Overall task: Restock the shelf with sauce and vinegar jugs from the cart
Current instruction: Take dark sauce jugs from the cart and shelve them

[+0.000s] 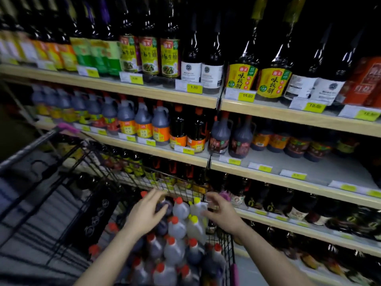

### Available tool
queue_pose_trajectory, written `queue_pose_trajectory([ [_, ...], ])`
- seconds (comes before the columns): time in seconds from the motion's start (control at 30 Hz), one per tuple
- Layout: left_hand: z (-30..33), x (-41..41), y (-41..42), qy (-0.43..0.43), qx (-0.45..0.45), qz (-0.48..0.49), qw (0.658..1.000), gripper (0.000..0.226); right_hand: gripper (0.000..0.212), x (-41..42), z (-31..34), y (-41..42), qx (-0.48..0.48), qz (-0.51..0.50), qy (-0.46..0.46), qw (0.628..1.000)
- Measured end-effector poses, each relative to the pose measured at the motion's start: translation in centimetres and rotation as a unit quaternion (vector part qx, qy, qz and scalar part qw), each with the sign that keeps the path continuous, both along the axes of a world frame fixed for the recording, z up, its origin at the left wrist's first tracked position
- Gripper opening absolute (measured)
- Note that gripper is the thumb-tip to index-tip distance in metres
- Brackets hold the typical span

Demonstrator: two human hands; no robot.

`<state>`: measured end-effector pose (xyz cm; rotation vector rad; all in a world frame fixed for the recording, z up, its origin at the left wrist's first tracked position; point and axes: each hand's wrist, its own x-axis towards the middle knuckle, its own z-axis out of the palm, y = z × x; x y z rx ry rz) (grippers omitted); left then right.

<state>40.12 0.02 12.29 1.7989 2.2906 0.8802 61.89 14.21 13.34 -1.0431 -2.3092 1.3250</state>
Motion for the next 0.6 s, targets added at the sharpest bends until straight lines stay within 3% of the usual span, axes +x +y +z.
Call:
queue_pose_trajectory([
  [0.1,-2.7,0.5,-4.1,-0.028,-0.019,0.048,0.998,0.042,0.041,-0.2,-2.6,-2.0,-0.026,0.026,0.0,0.999],
  [0.37,-4.4,0.4,-15.2,0.005,-0.063,0.164,0.984,0.037,0.043,-1.6,-6.4,-7.4,-0.079,0.079,-0.044,0.993],
  [0.5,-3.7,-3.9,-18.3,0.029,-0.093,0.176,0.98,0.048,0.037,-4.7,-6.9,-9.7,-0.072,0.094,-0.046,0.992],
  [0.6,-3.5,-9.2,-19.6,0.105,-0.096,0.189,0.972,0.05,0.041,-8.1,-6.7,-11.5,-0.089,0.077,-0.041,0.992],
])
